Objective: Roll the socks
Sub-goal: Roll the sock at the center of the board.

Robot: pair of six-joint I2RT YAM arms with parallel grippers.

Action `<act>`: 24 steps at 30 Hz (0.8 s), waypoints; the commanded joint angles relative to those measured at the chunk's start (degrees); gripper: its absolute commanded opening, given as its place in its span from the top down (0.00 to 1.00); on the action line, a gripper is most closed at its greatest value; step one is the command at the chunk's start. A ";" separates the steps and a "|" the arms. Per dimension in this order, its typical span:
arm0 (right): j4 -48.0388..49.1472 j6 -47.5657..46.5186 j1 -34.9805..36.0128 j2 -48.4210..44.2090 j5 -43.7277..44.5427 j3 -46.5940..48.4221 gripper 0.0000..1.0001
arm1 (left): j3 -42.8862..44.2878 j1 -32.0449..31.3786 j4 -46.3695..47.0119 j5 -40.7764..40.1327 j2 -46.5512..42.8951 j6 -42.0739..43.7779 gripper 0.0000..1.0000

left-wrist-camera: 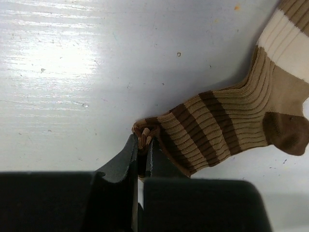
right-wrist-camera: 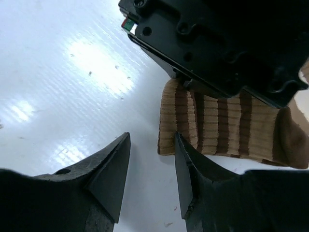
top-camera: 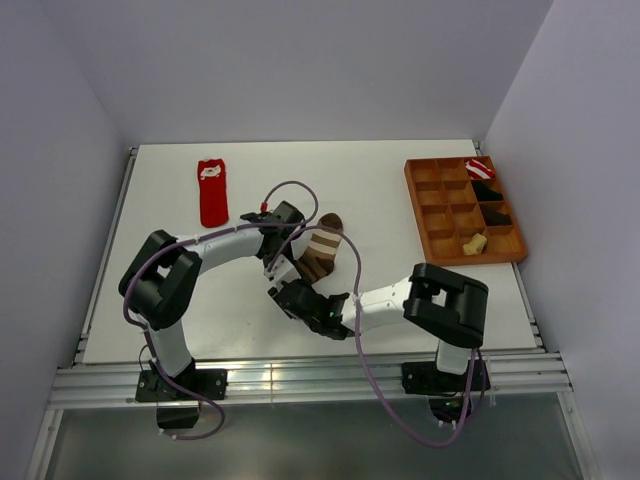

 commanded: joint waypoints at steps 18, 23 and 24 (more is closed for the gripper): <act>-1.25 -4.16 1.41 7.69 9.41 4.82 1.00 | -2.01 0.57 -1.05 1.42 0.72 2.73 0.93; -1.51 0.32 -0.95 4.18 0.19 2.36 1.00 | -4.29 2.06 0.88 0.81 -4.02 0.97 0.70; -1.51 0.93 -1.48 2.77 -1.48 1.58 1.00 | -4.64 2.42 1.06 0.63 -5.77 0.09 0.58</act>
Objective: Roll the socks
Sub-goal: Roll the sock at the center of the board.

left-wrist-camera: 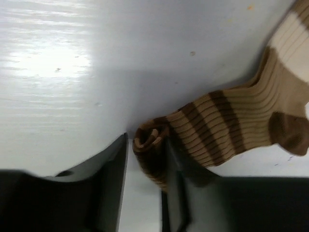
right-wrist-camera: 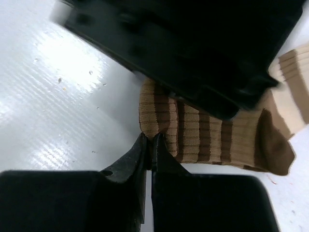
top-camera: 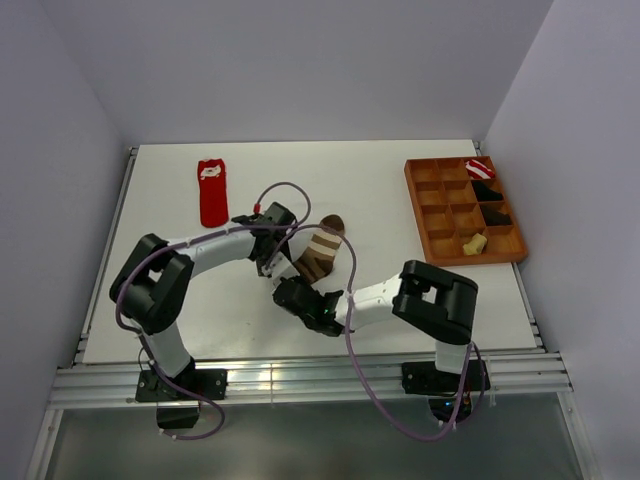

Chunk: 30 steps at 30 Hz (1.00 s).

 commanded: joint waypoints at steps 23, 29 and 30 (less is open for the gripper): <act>10.93 28.44 -26.04 1.07 -67.08 -6.12 1.00 | -37.43 5.57 31.61 -1.15 -45.61 -13.48 0.26; 14.45 33.10 -28.69 5.73 -72.99 -6.22 1.00 | -42.71 5.39 40.12 2.55 -45.10 -14.27 0.25; 14.89 33.54 -29.12 6.17 -73.52 -6.30 1.00 | -43.06 5.31 40.92 2.72 -44.30 -14.54 0.24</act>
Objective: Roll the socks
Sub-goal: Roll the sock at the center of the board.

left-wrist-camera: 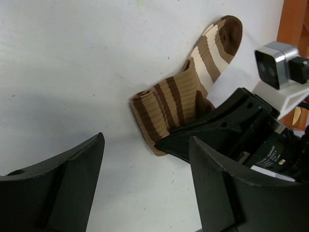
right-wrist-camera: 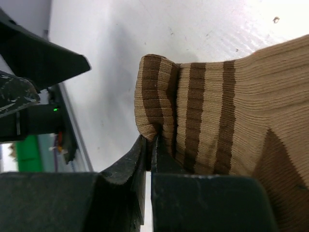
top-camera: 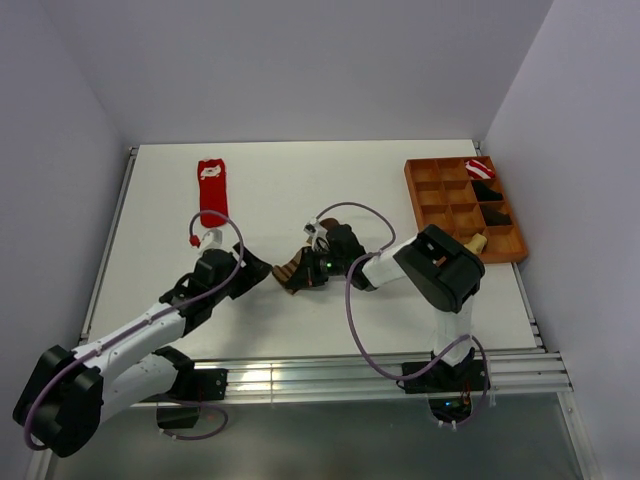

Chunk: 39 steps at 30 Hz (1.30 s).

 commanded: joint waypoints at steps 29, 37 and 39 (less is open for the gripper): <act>4.19 12.73 -7.18 14.28 -11.26 -1.87 1.00 | 1.09 -1.72 18.34 2.16 24.34 -6.81 0.44; 2.88 11.94 -7.53 13.49 -10.57 -1.87 1.00 | 1.88 -1.72 15.88 -0.48 29.00 -7.86 0.52; 2.35 11.24 -7.53 13.05 -10.30 -1.78 1.00 | 2.06 -1.72 15.61 -0.74 29.88 -8.04 0.56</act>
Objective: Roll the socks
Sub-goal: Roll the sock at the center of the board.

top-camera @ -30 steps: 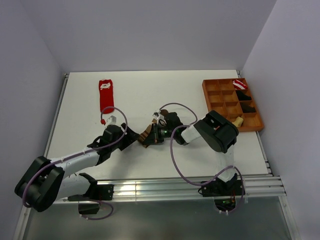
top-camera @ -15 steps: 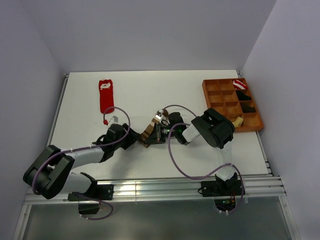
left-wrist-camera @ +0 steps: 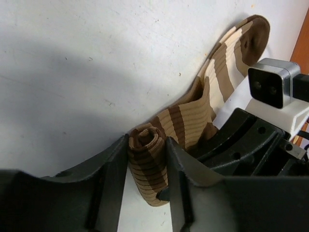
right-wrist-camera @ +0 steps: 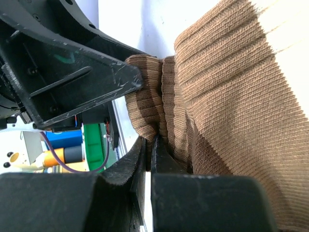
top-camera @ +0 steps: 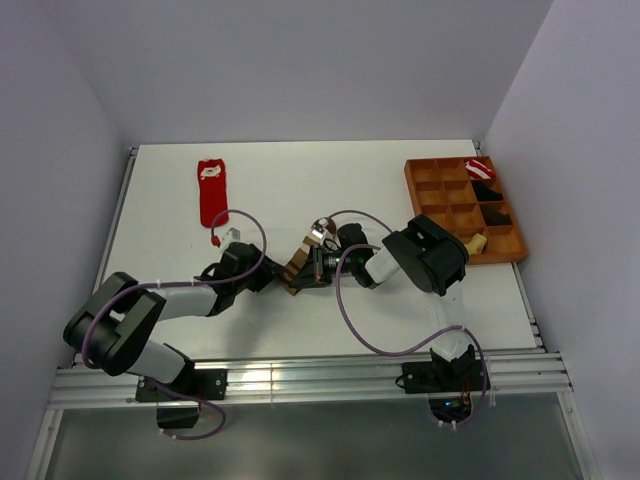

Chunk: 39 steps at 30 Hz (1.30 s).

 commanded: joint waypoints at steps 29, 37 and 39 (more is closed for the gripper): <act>-26.41 -34.89 24.78 -33.09 67.66 -5.74 0.49 | 28.35 -1.79 -47.64 -4.89 12.82 20.65 0.99; -29.40 -42.44 34.90 -25.97 81.47 1.99 0.48 | 31.95 -2.32 -50.46 -3.92 16.07 22.50 0.99; -29.58 -43.68 37.18 -23.96 84.72 3.83 0.47 | 32.31 -2.76 -50.99 -3.92 16.51 22.50 0.99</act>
